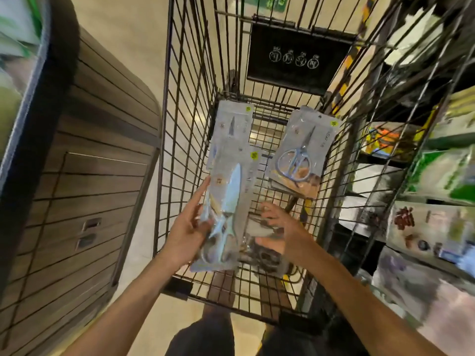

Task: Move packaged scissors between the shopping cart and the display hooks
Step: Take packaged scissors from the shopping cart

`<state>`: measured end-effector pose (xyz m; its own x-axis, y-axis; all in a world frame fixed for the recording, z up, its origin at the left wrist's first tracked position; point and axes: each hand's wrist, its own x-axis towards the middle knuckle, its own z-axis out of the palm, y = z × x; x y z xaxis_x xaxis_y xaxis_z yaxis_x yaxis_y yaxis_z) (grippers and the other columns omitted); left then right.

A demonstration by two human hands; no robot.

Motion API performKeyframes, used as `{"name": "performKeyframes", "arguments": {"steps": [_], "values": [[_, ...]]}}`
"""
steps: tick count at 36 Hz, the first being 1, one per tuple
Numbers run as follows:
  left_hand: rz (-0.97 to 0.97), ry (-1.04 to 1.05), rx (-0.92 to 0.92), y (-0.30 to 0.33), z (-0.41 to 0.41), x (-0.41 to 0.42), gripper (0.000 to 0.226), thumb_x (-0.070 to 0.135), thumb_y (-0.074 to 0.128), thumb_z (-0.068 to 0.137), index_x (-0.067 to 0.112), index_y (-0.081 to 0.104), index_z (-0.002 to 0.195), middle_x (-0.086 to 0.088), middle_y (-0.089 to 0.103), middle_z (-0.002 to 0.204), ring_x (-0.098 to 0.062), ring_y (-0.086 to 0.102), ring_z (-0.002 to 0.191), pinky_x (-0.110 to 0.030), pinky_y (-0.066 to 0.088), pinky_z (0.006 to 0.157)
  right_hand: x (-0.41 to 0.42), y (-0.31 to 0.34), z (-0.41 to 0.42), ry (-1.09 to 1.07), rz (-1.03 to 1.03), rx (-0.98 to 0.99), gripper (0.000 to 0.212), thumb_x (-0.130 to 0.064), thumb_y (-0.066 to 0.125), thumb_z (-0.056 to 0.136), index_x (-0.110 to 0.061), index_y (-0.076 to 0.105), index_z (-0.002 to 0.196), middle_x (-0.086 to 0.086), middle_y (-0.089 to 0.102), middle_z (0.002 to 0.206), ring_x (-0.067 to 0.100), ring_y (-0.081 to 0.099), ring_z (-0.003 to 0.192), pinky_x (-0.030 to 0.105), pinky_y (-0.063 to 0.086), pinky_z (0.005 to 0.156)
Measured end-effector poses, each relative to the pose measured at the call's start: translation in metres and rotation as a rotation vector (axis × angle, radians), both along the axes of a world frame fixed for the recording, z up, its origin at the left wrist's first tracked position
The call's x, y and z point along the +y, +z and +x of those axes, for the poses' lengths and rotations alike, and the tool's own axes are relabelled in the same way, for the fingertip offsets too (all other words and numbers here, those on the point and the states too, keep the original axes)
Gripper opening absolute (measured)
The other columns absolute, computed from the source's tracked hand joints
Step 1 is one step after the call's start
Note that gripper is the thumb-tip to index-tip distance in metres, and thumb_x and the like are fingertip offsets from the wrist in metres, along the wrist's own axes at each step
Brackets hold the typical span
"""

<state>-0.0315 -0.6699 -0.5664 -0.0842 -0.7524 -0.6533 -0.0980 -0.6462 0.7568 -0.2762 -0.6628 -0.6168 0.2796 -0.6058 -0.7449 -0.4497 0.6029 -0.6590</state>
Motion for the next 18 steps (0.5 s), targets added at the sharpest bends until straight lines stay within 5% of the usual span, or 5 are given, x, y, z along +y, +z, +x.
{"name": "performKeyframes", "arguments": {"steps": [2,6,11,16,18], "values": [[-0.053,-0.025,-0.098,0.001,0.004,0.002,0.083,-0.011,0.049,0.099,0.049,0.031,0.153,0.018,0.056,0.145,-0.018,0.060,0.130,-0.029,0.059,0.092,0.008,-0.014,-0.003,0.012,-0.016,0.093,0.083,-0.021,0.083,0.080,-0.039,0.038,0.147,-0.019,0.051,0.129,0.006,0.050,0.125,0.013,0.043,0.091],[-0.098,-0.025,-0.204,0.001,0.012,0.008,0.076,0.007,0.051,0.102,0.060,0.027,0.150,0.006,0.042,0.159,-0.020,0.051,0.137,-0.033,0.059,0.091,0.032,-0.043,-0.002,0.169,-0.099,0.209,0.091,-0.040,0.081,0.081,-0.028,0.031,0.155,-0.001,0.039,0.152,0.016,0.042,0.134,0.032,0.040,0.108],[-0.149,-0.070,-0.290,-0.003,0.013,0.018,0.073,0.010,0.051,0.100,0.059,0.026,0.149,0.009,0.041,0.153,0.008,0.051,0.111,-0.002,0.050,0.073,0.056,-0.064,0.013,0.359,-0.368,0.380,0.084,-0.060,0.060,0.086,-0.011,0.040,0.151,0.013,0.049,0.144,0.032,0.045,0.130,0.046,0.045,0.107],[-0.104,-0.079,-0.318,-0.002,0.014,0.024,0.089,-0.003,0.047,0.101,0.070,0.023,0.145,0.014,0.039,0.155,-0.007,0.051,0.127,-0.035,0.057,0.093,0.063,-0.078,0.015,0.364,-0.528,0.481,0.090,-0.037,0.091,0.065,-0.011,0.052,0.142,0.010,0.057,0.132,0.028,0.050,0.120,0.039,0.052,0.093],[-0.109,-0.073,-0.327,-0.004,0.015,0.024,0.089,-0.003,0.047,0.101,0.070,0.021,0.145,0.018,0.039,0.153,-0.010,0.050,0.129,-0.023,0.055,0.087,0.064,-0.074,0.016,0.359,-0.570,0.502,0.092,-0.031,0.094,0.060,-0.012,0.054,0.140,0.007,0.057,0.129,0.025,0.048,0.117,0.036,0.051,0.089]]}}
